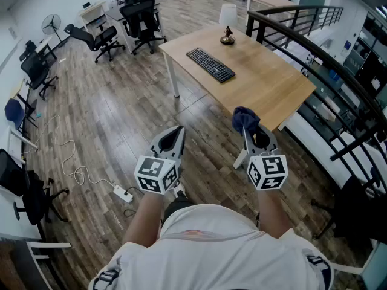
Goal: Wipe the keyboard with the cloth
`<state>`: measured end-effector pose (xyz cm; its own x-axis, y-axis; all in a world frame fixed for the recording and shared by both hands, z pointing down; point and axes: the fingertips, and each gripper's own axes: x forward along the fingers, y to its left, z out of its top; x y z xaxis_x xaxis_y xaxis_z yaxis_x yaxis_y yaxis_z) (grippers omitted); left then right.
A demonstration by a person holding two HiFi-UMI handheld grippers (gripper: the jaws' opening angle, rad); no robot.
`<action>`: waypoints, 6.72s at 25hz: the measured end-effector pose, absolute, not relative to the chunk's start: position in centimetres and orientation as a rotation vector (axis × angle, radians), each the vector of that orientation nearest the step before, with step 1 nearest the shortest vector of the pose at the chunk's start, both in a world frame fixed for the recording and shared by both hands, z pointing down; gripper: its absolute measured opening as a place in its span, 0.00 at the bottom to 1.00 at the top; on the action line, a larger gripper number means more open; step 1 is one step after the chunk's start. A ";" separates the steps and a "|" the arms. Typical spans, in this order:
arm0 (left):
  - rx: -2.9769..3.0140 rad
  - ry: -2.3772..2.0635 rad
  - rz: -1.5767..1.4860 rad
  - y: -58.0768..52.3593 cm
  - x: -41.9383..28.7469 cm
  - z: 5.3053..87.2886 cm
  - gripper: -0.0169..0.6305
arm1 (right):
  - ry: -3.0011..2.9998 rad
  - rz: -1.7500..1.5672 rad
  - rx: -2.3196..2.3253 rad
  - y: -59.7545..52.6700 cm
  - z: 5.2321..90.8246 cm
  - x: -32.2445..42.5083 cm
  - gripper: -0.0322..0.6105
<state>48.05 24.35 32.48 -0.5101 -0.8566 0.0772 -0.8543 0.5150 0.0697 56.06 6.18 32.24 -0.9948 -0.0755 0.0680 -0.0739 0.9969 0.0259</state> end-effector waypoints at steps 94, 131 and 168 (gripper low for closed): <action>1.846 -2.167 0.128 -3.7 -14.1 38.7 0.05 | -2.718 0.370 0.576 -19.2 44.8 0.2 0.24; 2.083 -1.596 0.209 -9.3 -35.0 48.8 0.05 | -2.250 1.060 0.785 -17.2 62.3 -28.6 0.24; 2.253 -1.425 0.265 -12.0 -20.4 46.6 0.05 | -2.006 1.238 1.238 -23.9 65.7 -3.0 0.24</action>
